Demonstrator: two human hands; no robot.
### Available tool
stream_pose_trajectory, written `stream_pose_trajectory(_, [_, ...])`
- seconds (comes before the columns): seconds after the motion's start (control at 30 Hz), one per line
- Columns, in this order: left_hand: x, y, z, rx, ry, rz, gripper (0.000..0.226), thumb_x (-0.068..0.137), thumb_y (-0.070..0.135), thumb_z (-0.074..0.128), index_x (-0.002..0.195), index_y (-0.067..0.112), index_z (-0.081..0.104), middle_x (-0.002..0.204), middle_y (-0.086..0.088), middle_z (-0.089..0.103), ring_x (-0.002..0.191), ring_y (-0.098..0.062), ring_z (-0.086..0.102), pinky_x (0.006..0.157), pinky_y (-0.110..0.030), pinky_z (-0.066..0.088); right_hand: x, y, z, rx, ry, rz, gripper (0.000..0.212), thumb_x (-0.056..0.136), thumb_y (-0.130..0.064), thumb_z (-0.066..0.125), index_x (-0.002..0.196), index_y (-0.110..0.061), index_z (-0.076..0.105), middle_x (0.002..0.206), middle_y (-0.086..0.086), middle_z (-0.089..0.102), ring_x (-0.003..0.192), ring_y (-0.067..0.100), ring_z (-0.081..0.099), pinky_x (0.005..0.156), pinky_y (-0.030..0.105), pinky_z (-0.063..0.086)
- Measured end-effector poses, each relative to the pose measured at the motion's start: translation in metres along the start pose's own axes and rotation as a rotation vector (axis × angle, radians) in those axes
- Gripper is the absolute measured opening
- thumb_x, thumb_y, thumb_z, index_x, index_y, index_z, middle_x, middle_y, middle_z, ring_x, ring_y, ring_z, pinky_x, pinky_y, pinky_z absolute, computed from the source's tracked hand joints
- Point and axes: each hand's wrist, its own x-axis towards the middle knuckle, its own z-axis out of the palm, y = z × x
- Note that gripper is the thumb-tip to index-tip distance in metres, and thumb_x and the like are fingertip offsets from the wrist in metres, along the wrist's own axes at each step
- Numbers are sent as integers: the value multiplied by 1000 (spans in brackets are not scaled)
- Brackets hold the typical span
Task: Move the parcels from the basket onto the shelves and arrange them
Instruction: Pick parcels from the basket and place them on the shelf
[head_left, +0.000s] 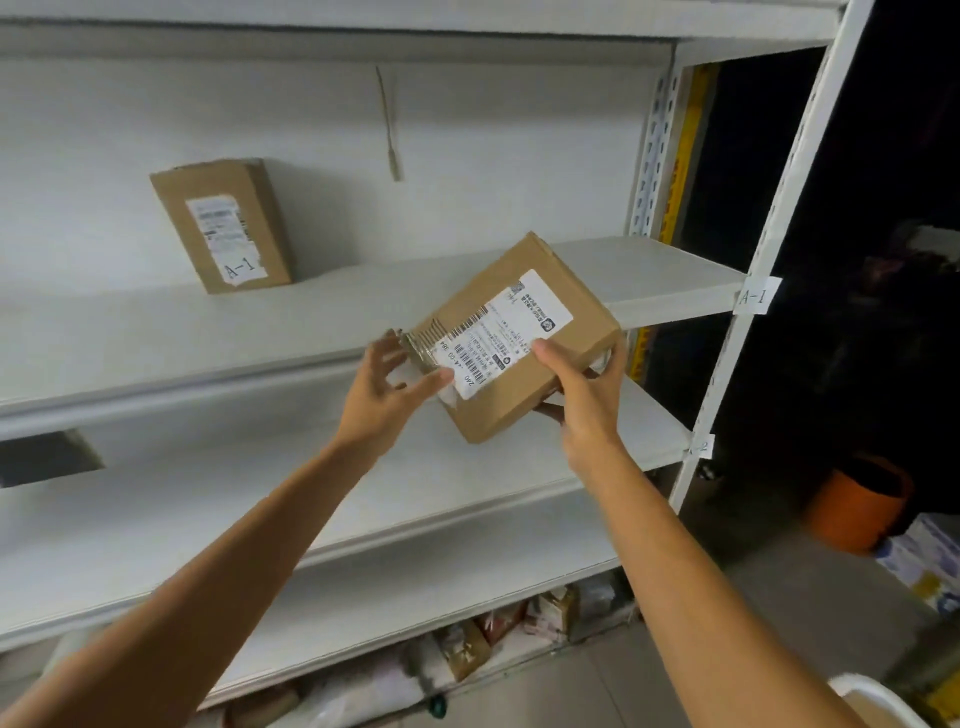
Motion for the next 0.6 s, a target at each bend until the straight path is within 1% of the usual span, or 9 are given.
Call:
stream_pose_trajectory(0.07, [14, 7, -16, 75, 29, 33, 91, 70, 19, 85, 142, 23, 30, 147, -3, 37, 125, -18, 46, 99, -32, 43, 4, 1, 6, -33, -17, -17, 98, 74, -17, 83, 147, -42, 23, 127, 4, 59, 108, 21, 65, 78, 49, 60])
stream_pose_trajectory(0.1, [21, 11, -24, 65, 6, 34, 92, 74, 13, 81, 145, 27, 24, 147, -3, 35, 122, -18, 47, 97, -32, 45, 6, 1, 10, -52, -29, -34, 98, 73, -17, 84, 147, -42, 25, 127, 5, 59, 107, 20, 66, 75, 46, 61])
stream_pose_trajectory(0.13, [28, 16, -33, 45, -59, 22, 90, 77, 8, 77, 147, 28, 24, 144, -4, 41, 118, -18, 52, 94, -31, 48, 8, -1, 14, -74, -45, -48, 99, 72, -17, 84, 148, -42, 25, 128, 5, 58, 106, 19, 66, 72, 41, 61])
stream_pose_trajectory(0.23, [47, 29, -55, 92, -393, 46, 69, 78, 1, 73, 139, 19, 47, 124, -4, 65, 104, -17, 66, 79, -24, 54, 14, -6, 34, -131, -100, -90, 104, 70, -15, 86, 149, -39, 23, 131, 4, 55, 100, 11, 68, 68, 33, 59])
stream_pose_trajectory(0.3, [55, 38, -60, 76, -482, 64, 62, 75, 7, 77, 131, 23, 56, 117, -3, 69, 103, -21, 68, 76, -28, 56, 17, -9, 52, -155, -122, -131, 93, 68, -15, 87, 141, -32, 31, 128, 5, 57, 95, 8, 70, 68, 31, 59])
stream_pose_trajectory(0.4, [61, 48, -65, -29, -401, 65, 55, 72, 15, 79, 122, 27, 60, 112, 0, 71, 98, -21, 70, 71, -30, 58, 20, -9, 82, -190, -118, -204, 64, 74, -15, 83, 120, -25, 39, 122, 8, 62, 95, 12, 70, 71, 30, 59])
stream_pose_trajectory(0.47, [63, 49, -72, -84, -347, 84, 51, 74, 13, 78, 121, 23, 62, 111, 0, 72, 97, -21, 70, 71, -30, 58, 23, -8, 99, -223, -134, -264, 52, 77, -18, 82, 112, -25, 44, 118, 4, 65, 97, 13, 70, 72, 30, 59])
stream_pose_trajectory(0.53, [67, 45, -80, -140, -318, 100, 50, 77, 7, 76, 123, 14, 61, 114, -6, 70, 100, -25, 69, 74, -34, 58, 27, -9, 114, -290, -171, -309, 49, 76, -26, 83, 111, -27, 49, 117, 1, 67, 99, 15, 70, 75, 34, 60])
stream_pose_trajectory(0.6, [67, 36, -90, -176, -280, 86, 48, 79, 5, 73, 124, 12, 59, 116, -8, 69, 104, -27, 67, 79, -39, 56, 29, -7, 124, -364, -204, -319, 52, 73, -34, 83, 114, -29, 53, 120, 0, 67, 105, 18, 68, 84, 42, 59])
